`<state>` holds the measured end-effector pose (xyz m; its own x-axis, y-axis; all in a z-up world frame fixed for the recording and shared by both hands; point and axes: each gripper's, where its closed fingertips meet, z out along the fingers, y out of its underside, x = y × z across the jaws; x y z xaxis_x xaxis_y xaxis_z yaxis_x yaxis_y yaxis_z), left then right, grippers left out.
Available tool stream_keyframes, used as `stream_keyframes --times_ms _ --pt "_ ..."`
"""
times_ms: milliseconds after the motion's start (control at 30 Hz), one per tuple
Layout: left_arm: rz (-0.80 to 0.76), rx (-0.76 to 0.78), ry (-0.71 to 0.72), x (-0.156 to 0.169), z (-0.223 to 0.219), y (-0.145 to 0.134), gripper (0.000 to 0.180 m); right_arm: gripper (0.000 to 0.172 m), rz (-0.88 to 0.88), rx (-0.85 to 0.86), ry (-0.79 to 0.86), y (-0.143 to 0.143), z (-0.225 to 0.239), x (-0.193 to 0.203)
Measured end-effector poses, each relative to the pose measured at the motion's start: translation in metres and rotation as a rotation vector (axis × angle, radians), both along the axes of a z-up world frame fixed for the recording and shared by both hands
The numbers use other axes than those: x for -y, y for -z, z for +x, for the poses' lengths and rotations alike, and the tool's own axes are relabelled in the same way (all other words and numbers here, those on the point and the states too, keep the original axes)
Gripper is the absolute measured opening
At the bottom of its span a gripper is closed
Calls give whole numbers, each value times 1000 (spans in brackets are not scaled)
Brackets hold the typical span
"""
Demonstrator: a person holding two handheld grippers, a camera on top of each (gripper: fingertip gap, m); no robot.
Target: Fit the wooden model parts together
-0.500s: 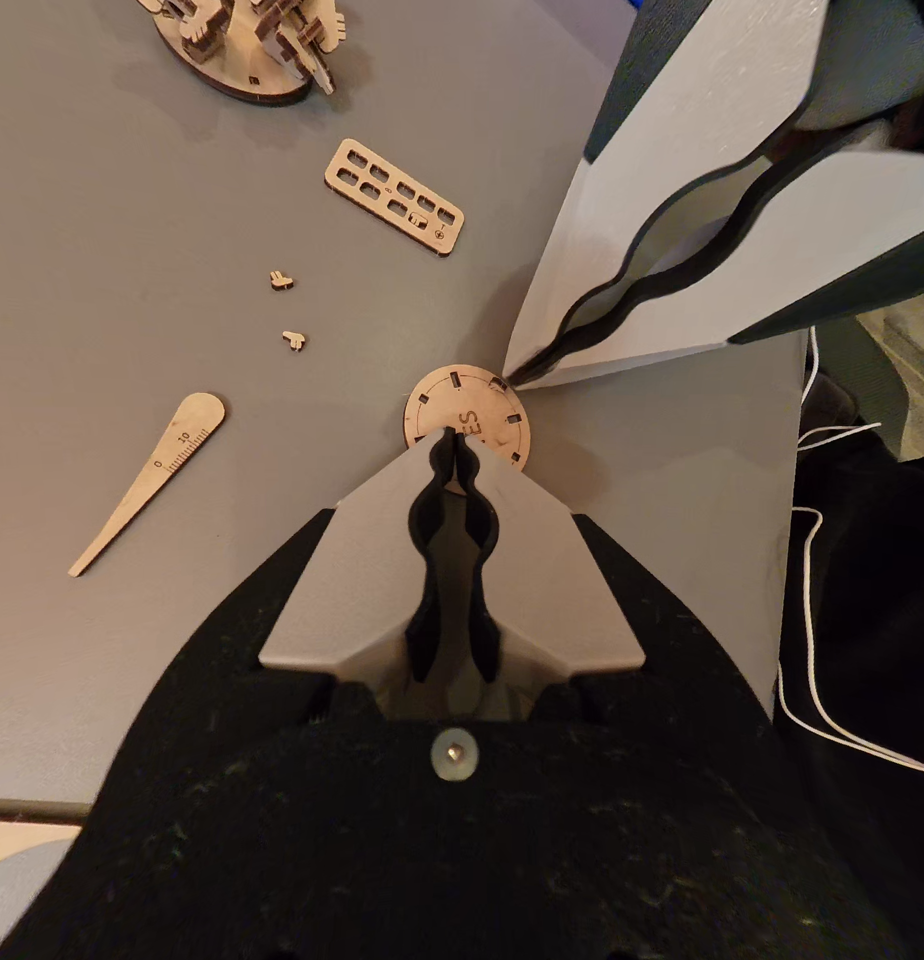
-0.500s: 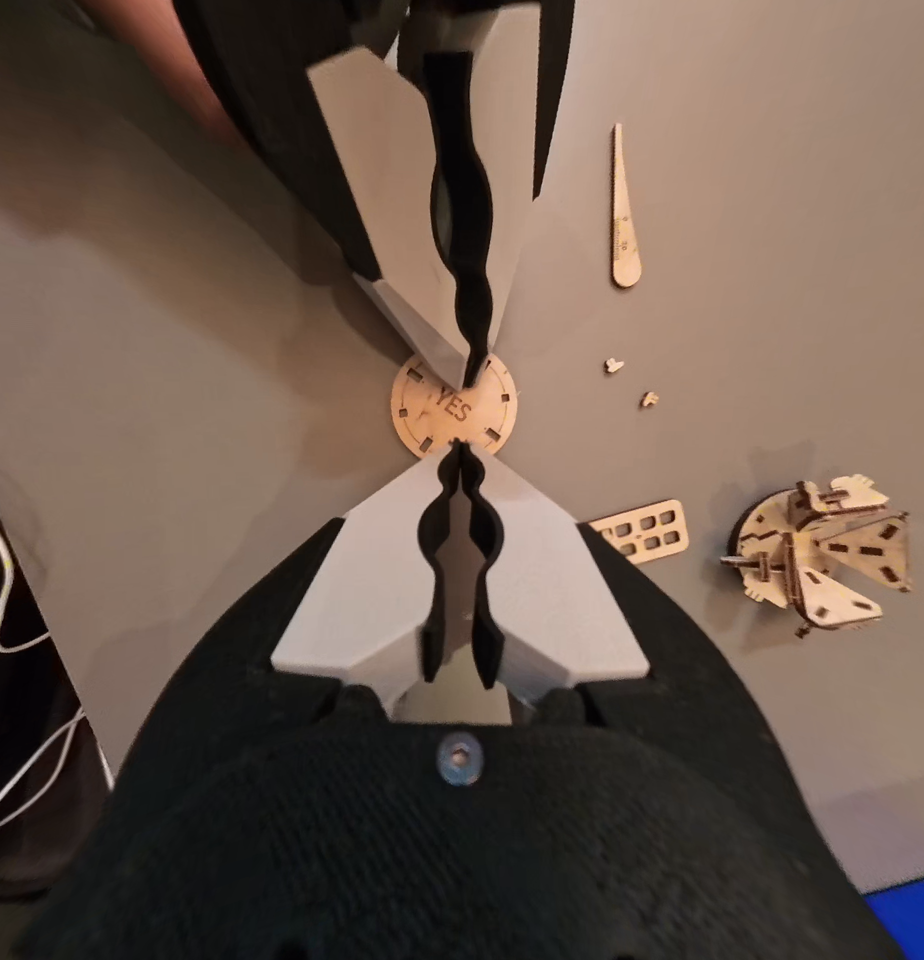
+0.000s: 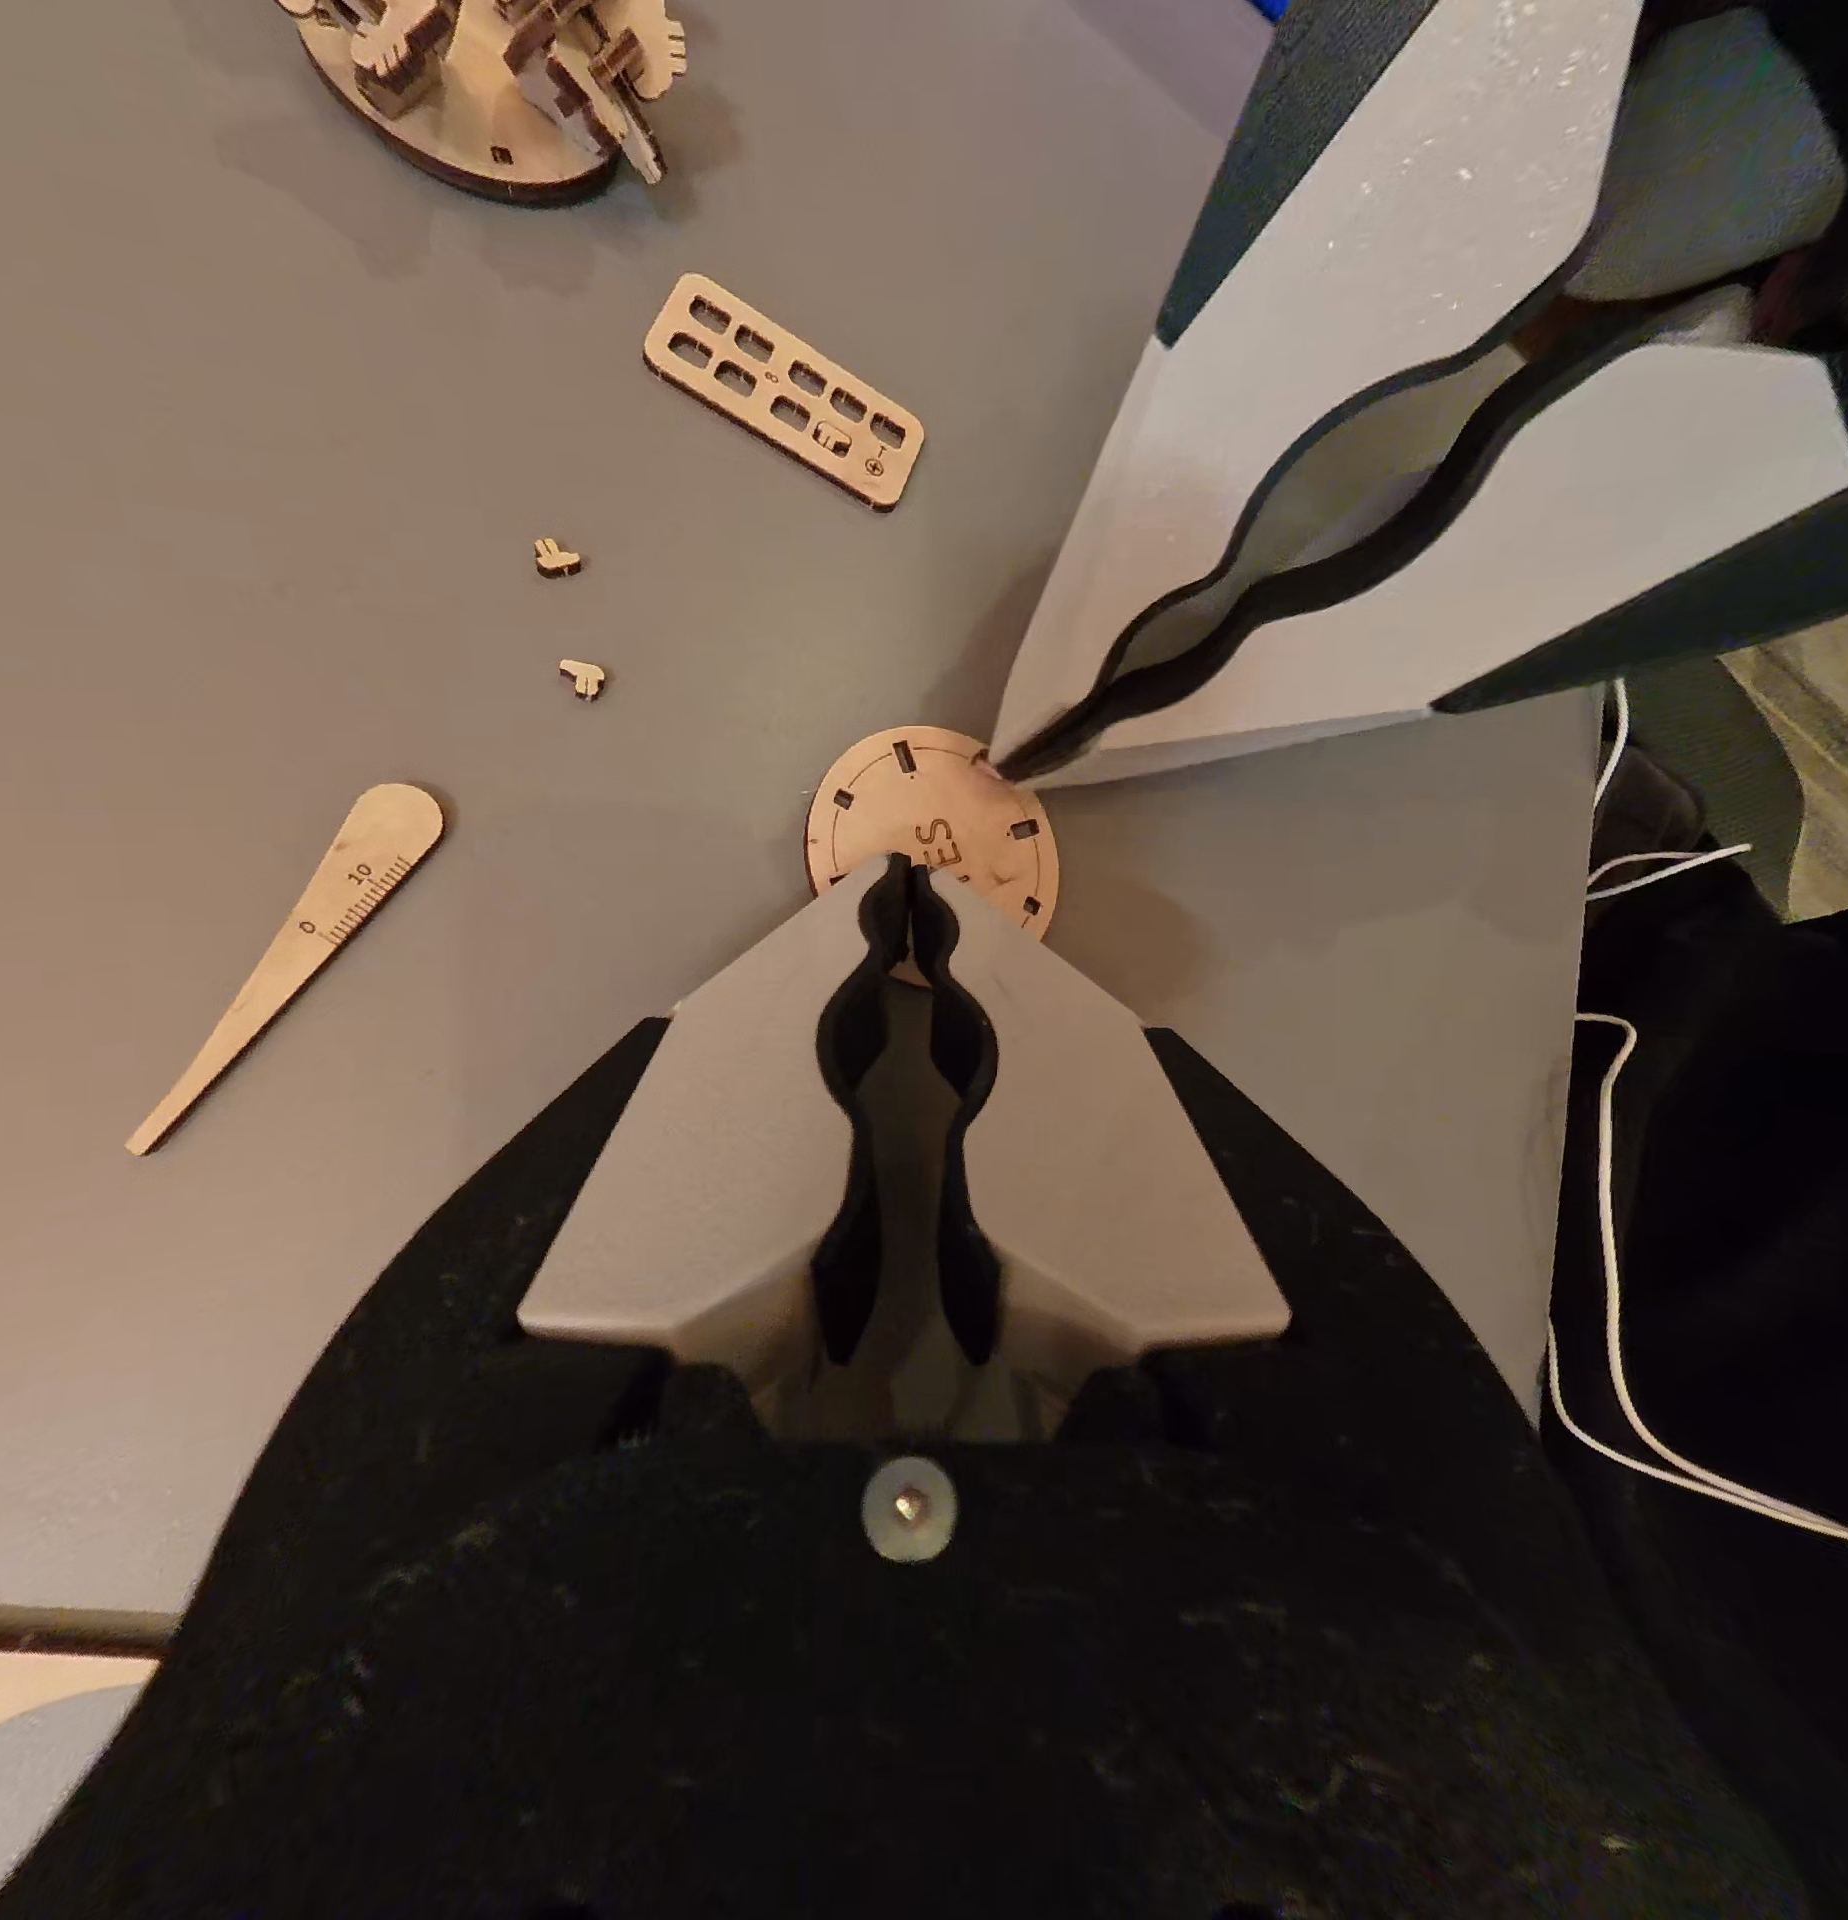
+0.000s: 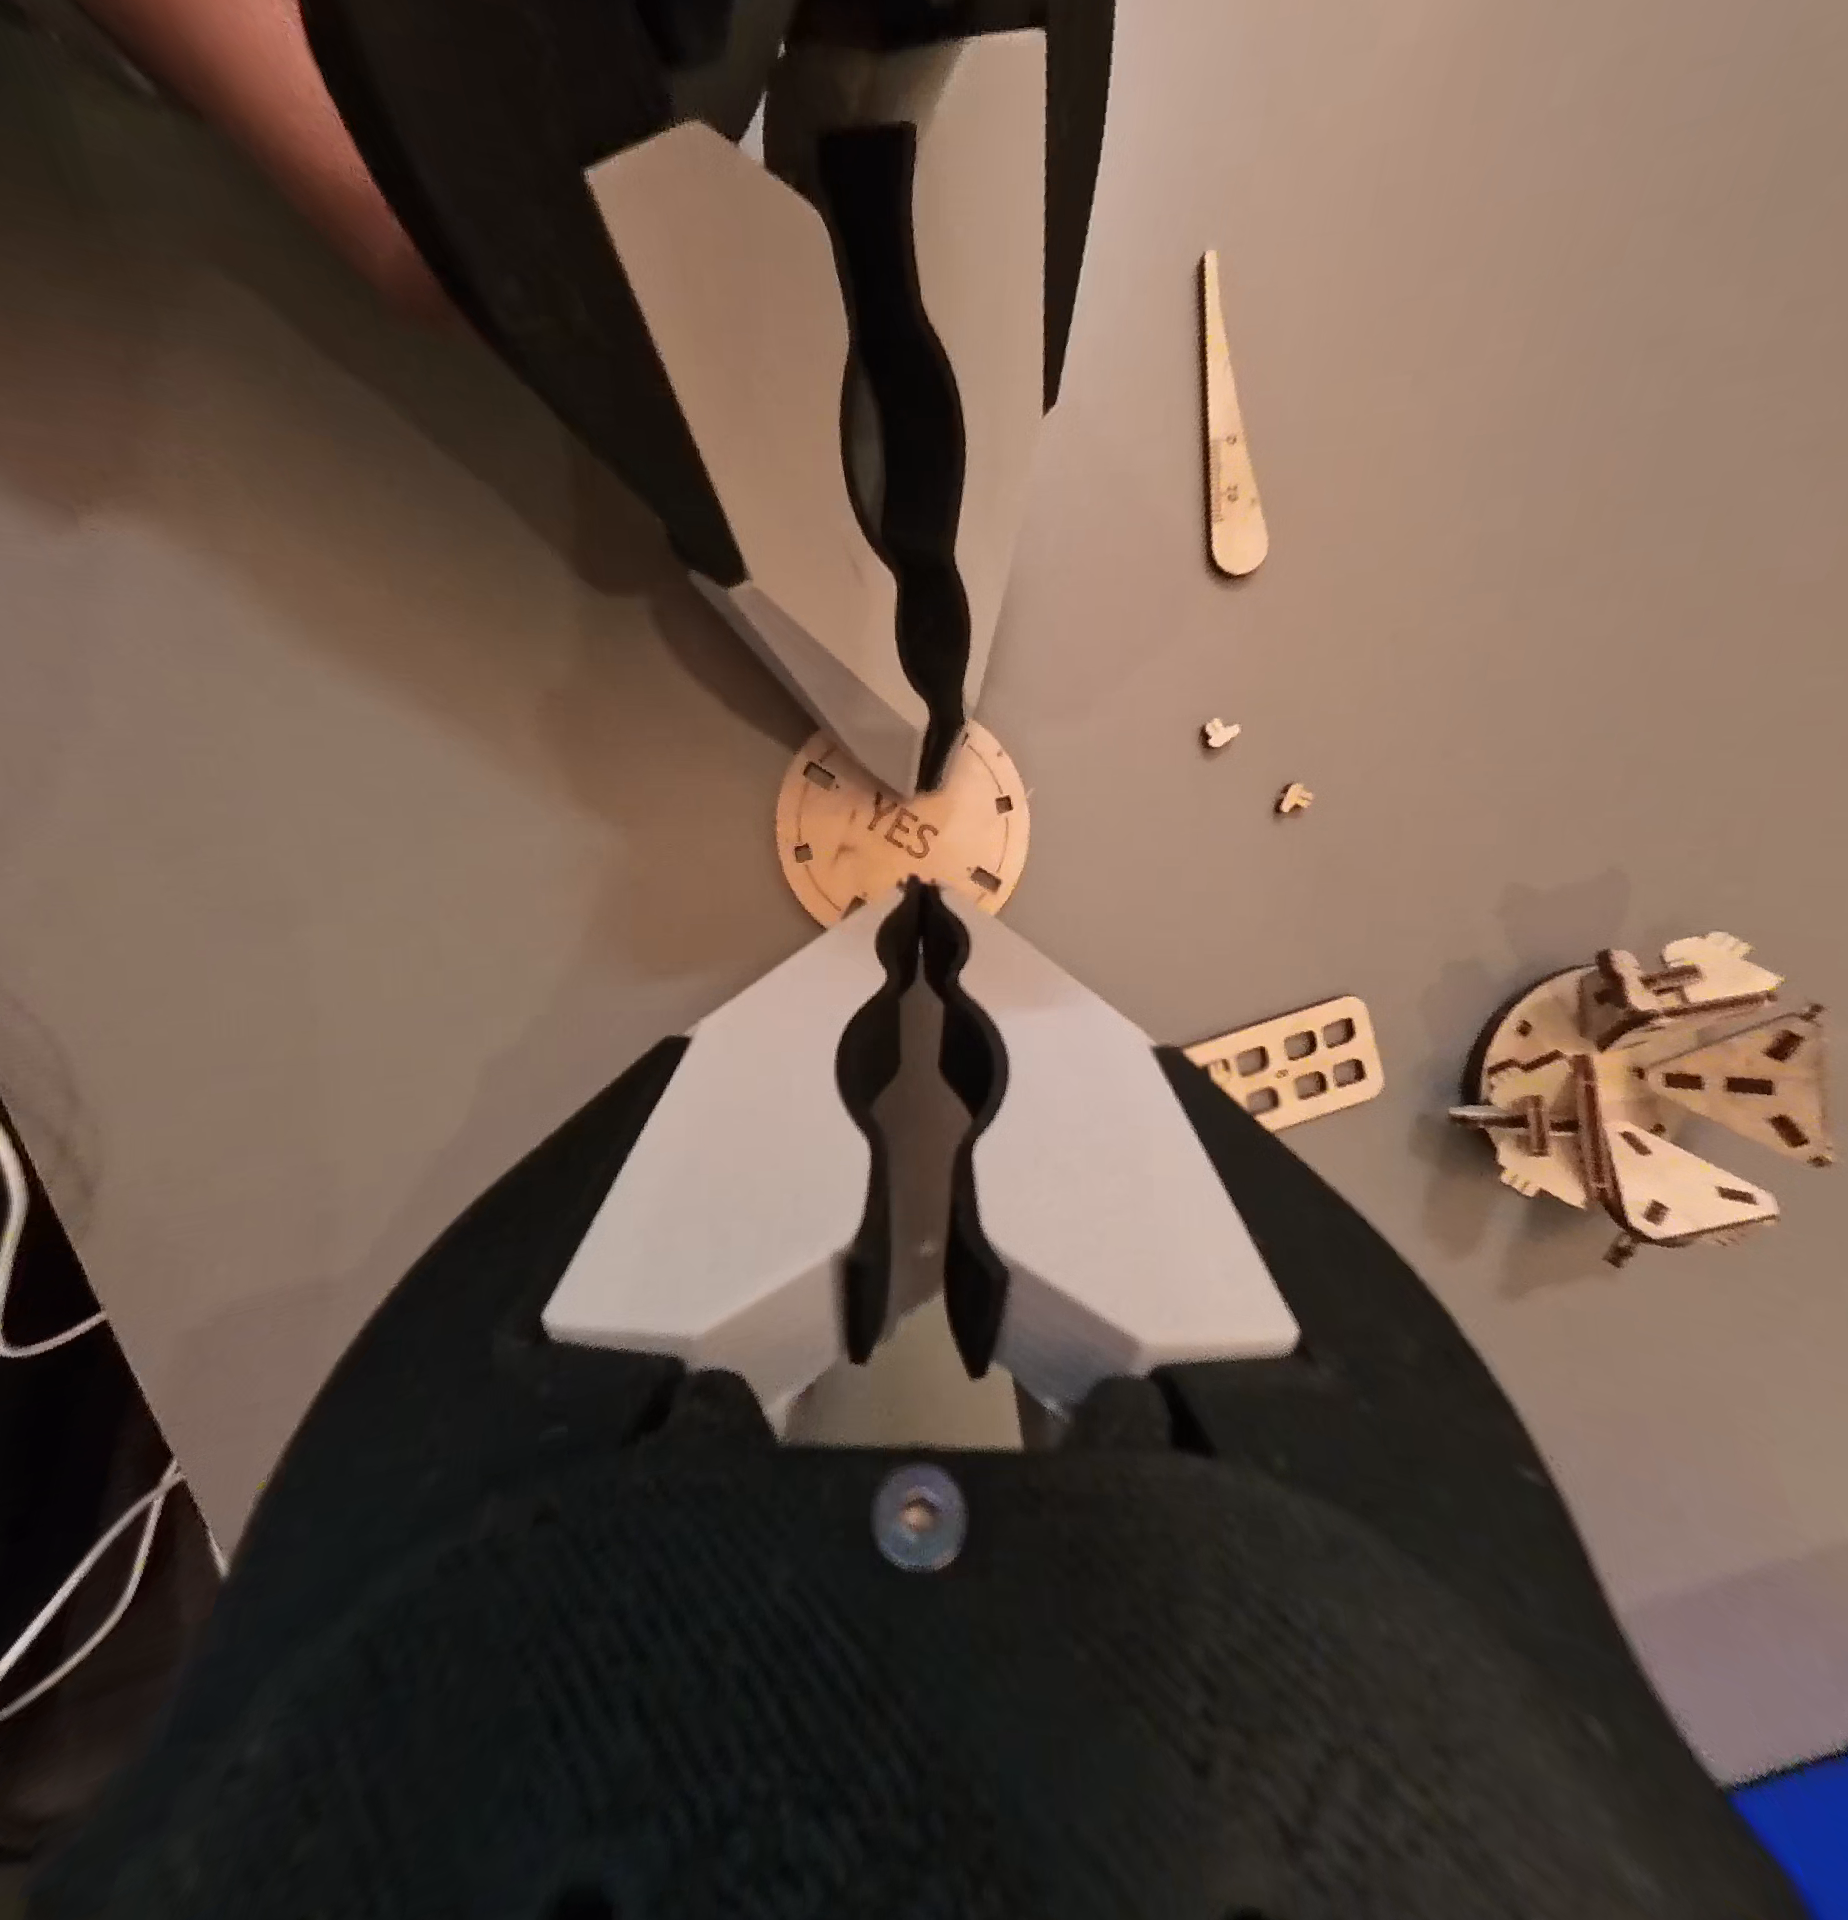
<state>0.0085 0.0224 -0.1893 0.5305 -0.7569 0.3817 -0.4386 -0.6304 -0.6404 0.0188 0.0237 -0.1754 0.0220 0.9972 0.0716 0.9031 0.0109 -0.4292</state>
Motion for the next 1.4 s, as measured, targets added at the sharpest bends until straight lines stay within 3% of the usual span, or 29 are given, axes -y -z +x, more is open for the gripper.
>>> stream_keyframes --times_ms 133,267,367,600,667,733,800,833,900,1100,1300,1400 --pt "4 -4 2 0 0 0 0 0 13 27 11 10 5 -4" --pt "-4 4 1 0 0 0 0 0 24 -52 19 -6 -2 -2" --pt "0 -1 1 0 0 0 0 0 34 37 29 11 10 -4" --pt "-7 6 0 1 0 0 0 0 42 -125 68 -10 -1 -8" --pt "-4 3 0 0 0 0 0 0 115 -263 54 -23 -13 -14" --pt "-4 3 0 0 0 0 0 0 172 -519 54 -51 -31 -18" --pt "-7 6 -1 1 0 0 0 0 105 -737 128 -71 -40 -22" --pt "-8 8 0 0 0 0 0 0 33 -764 199 -68 -40 -27" --pt "-15 15 -2 0 0 0 0 0 -104 -705 265 -48 -36 -27" --pt "-4 3 -3 0 0 0 0 0 57 -404 265 -9 0 -27" --pt "5 -12 3 1 0 1 1 0 109 -382 167 -11 0 -3" --pt "-1 -35 1 2 0 1 1 0 126 -282 175 7 5 -7"
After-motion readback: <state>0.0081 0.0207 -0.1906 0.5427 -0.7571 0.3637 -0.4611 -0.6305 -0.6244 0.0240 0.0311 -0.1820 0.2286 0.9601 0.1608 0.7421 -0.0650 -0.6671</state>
